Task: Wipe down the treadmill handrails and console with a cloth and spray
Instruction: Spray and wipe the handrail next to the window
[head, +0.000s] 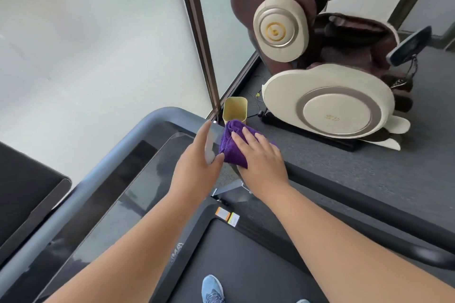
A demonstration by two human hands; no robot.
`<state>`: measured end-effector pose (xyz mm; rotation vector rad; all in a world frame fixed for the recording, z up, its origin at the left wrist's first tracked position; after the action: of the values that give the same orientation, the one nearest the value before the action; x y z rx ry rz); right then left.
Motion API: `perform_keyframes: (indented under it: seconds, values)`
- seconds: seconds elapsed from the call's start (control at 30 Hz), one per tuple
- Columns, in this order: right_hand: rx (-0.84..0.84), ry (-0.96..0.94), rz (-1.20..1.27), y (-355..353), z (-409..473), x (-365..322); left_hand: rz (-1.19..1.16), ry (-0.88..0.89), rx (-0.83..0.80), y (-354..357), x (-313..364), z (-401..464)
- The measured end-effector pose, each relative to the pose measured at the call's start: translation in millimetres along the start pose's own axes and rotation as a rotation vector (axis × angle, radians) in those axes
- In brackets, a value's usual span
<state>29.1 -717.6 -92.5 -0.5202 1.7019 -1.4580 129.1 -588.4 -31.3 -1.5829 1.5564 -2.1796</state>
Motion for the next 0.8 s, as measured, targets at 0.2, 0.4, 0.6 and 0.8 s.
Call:
perform_keyframes:
  seconds: [0.2, 0.4, 0.6, 0.8]
  values:
    - [-0.075, 0.022, 0.034, -26.6, -47.1, 74.3, 0.032, -0.034, -0.027, 34.8, 25.9, -26.8]
    - [-0.009, 0.107, -0.018, -14.8, -54.8, 53.8, -0.011, -0.1, 0.0, 21.6, 7.8, -23.0]
    - [0.071, 0.208, -0.036, 7.4, -10.4, -20.2, -0.007, -0.085, 0.015, -29.0, -44.1, 12.6]
    - [0.091, 0.068, -0.077, 36.9, 81.4, -136.1, -0.039, 0.009, 0.053, -81.9, -102.7, 47.5]
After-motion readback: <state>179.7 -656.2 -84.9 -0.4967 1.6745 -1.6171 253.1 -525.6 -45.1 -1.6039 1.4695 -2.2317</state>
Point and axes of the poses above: each hand's wrist, its own z-axis towards the middle knuckle, its own y-axis out of the palm, x = y × z, the point moved 2 cm from there along z, towards the middle knuckle, and after that the axes turned 4 degrees about y, right-handed, at the moved point
